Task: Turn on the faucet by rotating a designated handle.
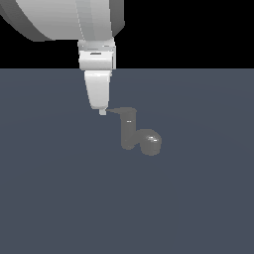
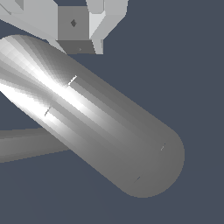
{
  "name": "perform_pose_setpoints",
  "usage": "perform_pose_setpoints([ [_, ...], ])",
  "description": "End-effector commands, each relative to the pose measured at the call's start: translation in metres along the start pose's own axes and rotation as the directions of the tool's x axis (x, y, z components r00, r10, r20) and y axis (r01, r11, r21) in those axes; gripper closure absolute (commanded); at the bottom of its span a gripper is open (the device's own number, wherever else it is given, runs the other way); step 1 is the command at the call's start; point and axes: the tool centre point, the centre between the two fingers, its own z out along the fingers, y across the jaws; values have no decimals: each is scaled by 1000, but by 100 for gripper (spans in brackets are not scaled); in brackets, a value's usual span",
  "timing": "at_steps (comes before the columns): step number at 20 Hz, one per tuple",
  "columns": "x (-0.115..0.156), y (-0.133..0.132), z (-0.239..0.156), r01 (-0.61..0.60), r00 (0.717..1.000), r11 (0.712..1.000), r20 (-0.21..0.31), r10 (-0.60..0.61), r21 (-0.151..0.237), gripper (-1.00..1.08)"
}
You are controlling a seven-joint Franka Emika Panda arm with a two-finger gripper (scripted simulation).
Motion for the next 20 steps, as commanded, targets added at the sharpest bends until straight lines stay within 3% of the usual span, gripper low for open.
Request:
perform_pose_setpoints([
  [1,12,9,1,-14,1000,1000,-2,14,-5,108],
  [11,28,35,2,-13,1000,1000,-2,13,-8,108],
  [13,21,30,0,-4,1000,1000,0,4,-1,108],
  [20,65,41,0,-9,1000,1000,-1,9,-5,108],
])
